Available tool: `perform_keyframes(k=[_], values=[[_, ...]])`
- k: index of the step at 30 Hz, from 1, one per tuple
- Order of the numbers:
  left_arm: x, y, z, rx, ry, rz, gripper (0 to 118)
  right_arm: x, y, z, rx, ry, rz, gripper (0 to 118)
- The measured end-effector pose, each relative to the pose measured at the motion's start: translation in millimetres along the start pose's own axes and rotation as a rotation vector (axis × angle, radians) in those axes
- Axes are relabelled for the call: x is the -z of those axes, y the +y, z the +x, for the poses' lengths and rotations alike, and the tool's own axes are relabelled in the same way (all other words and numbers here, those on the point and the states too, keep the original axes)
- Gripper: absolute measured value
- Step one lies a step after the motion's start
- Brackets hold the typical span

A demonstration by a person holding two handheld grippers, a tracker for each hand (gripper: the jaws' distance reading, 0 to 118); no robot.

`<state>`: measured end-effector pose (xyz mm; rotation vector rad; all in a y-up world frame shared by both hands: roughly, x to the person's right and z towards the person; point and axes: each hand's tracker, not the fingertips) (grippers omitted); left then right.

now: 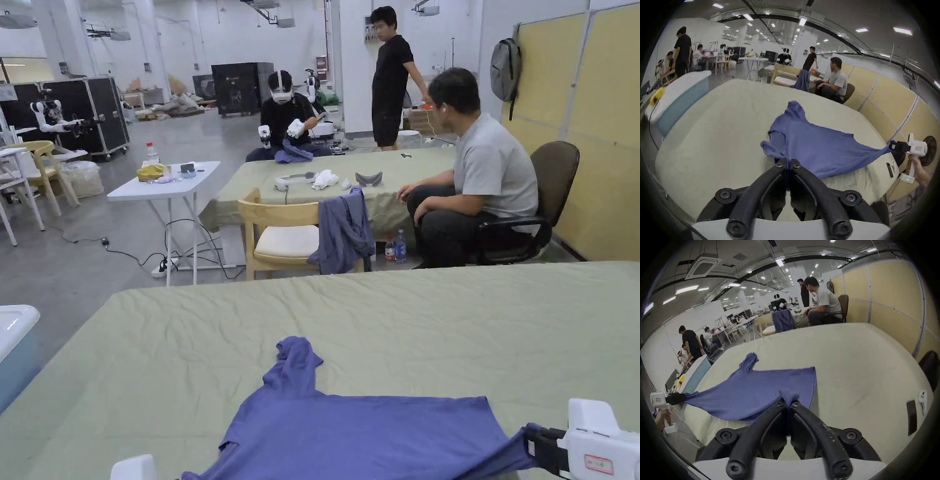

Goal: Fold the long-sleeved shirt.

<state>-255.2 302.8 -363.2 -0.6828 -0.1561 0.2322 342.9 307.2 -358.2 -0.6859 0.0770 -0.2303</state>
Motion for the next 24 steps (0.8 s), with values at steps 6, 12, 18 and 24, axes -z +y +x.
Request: perform_keyframes(k=[6,12,18,24], values=[[-32.8,-66.6,-14.9,0.001,0.03,-0.051,3,-29.1,-62.0,5.3,-0.021,-0.001,-0.072,3],[-36.1,-119.6,-23.4,-0.041,0.043,-0.141,3,-25.9,-102.1,7.8,-0.032,-0.012,-0.171,3],[-18.8,-137.7,-26.6,-0.013,0.081,-0.209,3,-8.5,-120.4,14.8,-0.022,-0.041,-0.249,3],[-12.2,-135.4,-12.1,0.081,0.158,-0.262,43,-9.1,-125.8,15.2,-0.034,-0.075,-0.307,50]])
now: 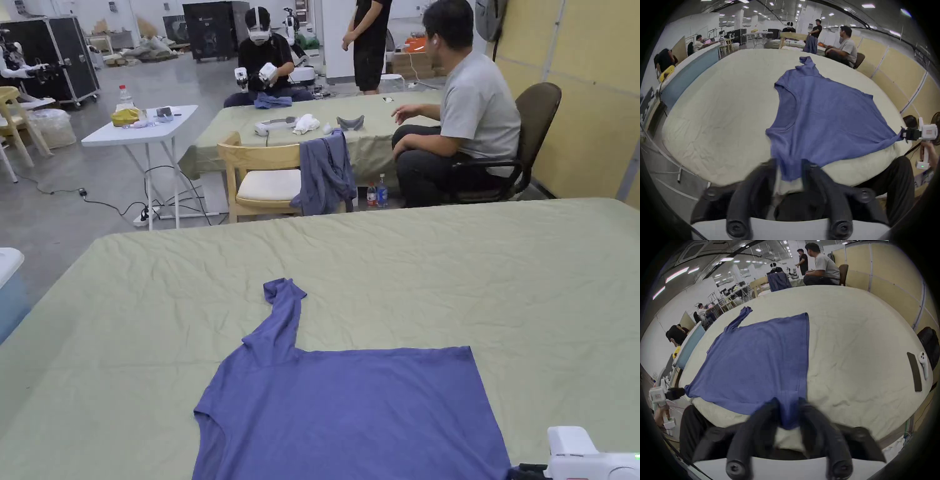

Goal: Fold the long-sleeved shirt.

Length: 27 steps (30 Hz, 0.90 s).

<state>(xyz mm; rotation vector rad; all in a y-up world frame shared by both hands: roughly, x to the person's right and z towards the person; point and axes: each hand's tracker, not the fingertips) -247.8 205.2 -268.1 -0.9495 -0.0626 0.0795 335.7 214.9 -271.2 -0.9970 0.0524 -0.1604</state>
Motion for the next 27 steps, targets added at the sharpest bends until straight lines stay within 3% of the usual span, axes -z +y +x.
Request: perform_keyframes(k=[3,11,14,16,19,21,27], values=[[-14.8,6.1,-3.3,-0.044,-0.053,0.028,46,-14.1,-3.8,-3.1,-0.054,0.029,0.015,55],[-60.9,58.4,15.8,0.026,0.009,0.196,46,-81.3,38.4,-33.4,-0.056,0.004,0.251,55],[-69.0,75.5,25.4,0.034,-0.029,0.262,42,-97.2,50.3,-48.0,-0.062,-0.002,0.322,53],[-68.6,84.5,32.9,0.02,-0.047,0.263,21,-97.5,52.7,-53.5,-0.062,0.002,0.338,44],[-65.4,92.8,43.7,0.048,-0.077,0.295,6,-89.9,55.9,-53.7,-0.045,0.006,0.337,3],[-60.4,102.6,47.0,0.065,-0.14,0.284,2,-88.1,57.6,-51.8,-0.042,0.047,0.349,1],[-22.8,153.7,51.6,0.132,-0.196,0.184,0,-73.6,74.9,-55.1,-0.096,0.01,0.331,0]])
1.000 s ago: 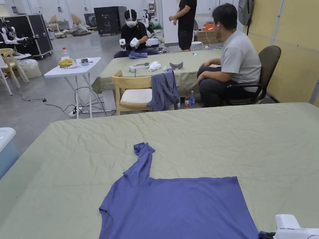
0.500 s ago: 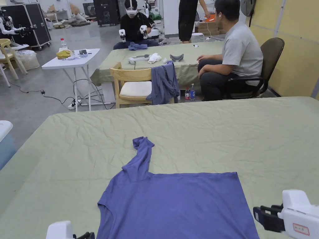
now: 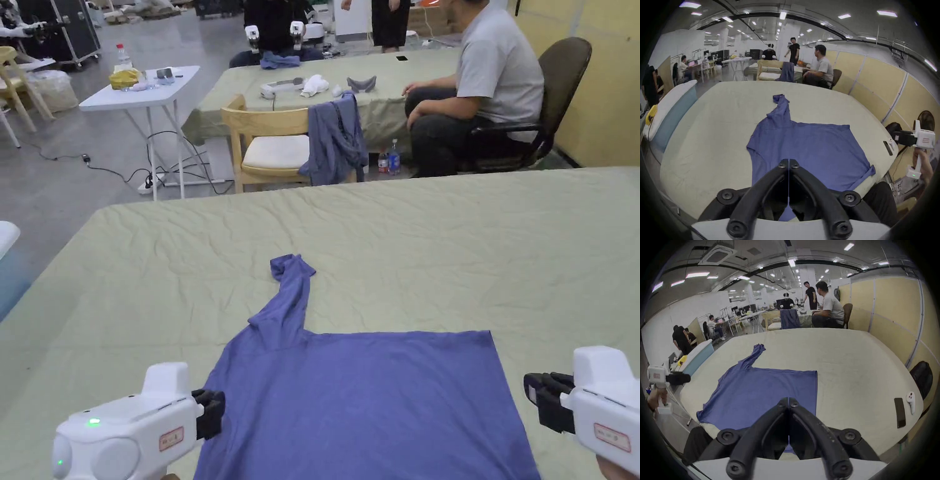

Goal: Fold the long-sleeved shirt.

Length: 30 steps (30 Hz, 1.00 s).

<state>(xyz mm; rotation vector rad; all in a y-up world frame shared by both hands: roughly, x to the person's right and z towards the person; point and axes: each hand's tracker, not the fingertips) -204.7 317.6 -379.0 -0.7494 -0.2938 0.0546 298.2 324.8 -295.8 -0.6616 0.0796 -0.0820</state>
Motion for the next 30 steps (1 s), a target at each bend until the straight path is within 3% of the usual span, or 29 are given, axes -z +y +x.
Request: perform_keyframes(k=[6,9,10,22,28,30], values=[[84.1,65.8,-32.0,0.075,0.02,-0.128,1,34.9,2.7,7.4,0.016,0.007,-0.052,0],[130.2,95.5,-48.4,0.065,0.1,-0.125,40,56.2,0.8,12.6,0.023,0.005,-0.092,0],[148.6,105.8,-55.6,0.051,0.104,-0.164,46,64.0,-0.6,14.5,0.024,-0.001,-0.106,0],[308.5,115.1,-91.2,0.025,0.121,-0.332,47,136.1,-16.6,37.1,0.076,-0.037,-0.236,0],[334.0,90.4,-96.1,-0.03,0.124,-0.315,45,151.4,-22.8,40.1,0.068,-0.058,-0.274,1],[331.0,90.3,-100.4,-0.048,0.13,-0.307,37,153.6,-22.7,40.2,0.07,-0.058,-0.278,1]])
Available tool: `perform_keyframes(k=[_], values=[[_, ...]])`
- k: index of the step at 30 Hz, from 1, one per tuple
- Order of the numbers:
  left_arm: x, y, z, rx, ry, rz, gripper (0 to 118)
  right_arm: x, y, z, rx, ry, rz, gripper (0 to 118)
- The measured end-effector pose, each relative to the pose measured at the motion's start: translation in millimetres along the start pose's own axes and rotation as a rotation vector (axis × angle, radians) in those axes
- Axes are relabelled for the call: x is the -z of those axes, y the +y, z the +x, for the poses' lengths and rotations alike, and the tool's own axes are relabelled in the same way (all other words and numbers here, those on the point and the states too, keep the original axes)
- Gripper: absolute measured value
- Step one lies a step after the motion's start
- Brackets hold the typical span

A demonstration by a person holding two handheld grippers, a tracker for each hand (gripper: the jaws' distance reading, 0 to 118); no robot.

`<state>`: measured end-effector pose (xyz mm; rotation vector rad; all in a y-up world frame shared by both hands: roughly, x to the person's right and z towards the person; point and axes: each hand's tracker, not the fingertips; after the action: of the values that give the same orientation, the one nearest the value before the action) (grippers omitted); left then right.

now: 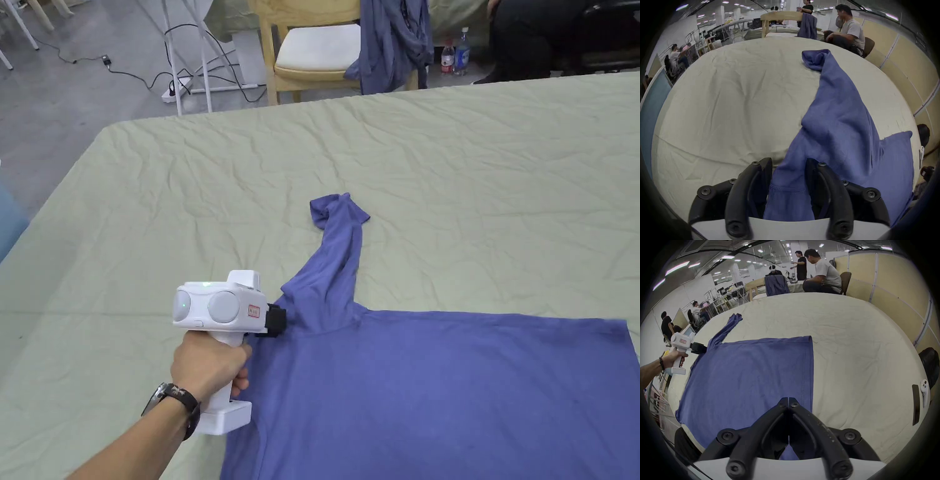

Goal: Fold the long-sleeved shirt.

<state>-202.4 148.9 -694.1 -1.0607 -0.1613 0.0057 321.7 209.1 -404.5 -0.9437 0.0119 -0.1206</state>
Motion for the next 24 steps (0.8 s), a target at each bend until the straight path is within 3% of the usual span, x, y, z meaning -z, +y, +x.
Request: perform_keyframes(k=[2,11,12,14,15,18,22,24], values=[[-2.3,1.3,2.4,0.003,0.046,0.003,5,2.1,2.0,-1.8,-0.007,-0.003,-0.002,1],[2.2,0.3,1.2,0.074,0.036,-0.037,2,8.7,64.4,-0.7,0.002,0.012,0.065,2],[3.3,0.5,0.4,0.071,0.036,-0.04,2,13.5,80.1,1.8,-0.002,0.002,0.079,9],[5.2,-0.1,-1.8,0.062,0.033,-0.041,2,28.8,112.0,7.2,-0.001,-0.046,0.064,65],[-1.2,-3.2,5.3,0.063,0.033,-0.039,2,41.1,127.3,8.7,-0.022,-0.089,0.007,75],[-2.0,-4.3,5.3,0.071,0.028,-0.041,2,83.0,158.0,15.6,-0.074,-0.056,-0.096,76],[-5.6,-7.1,10.6,0.07,0.028,-0.036,2,143.0,170.1,23.8,-0.054,-0.079,-0.165,75],[-5.9,-6.8,12.4,0.067,0.028,-0.033,2,179.4,158.6,24.4,-0.032,-0.074,-0.281,72]])
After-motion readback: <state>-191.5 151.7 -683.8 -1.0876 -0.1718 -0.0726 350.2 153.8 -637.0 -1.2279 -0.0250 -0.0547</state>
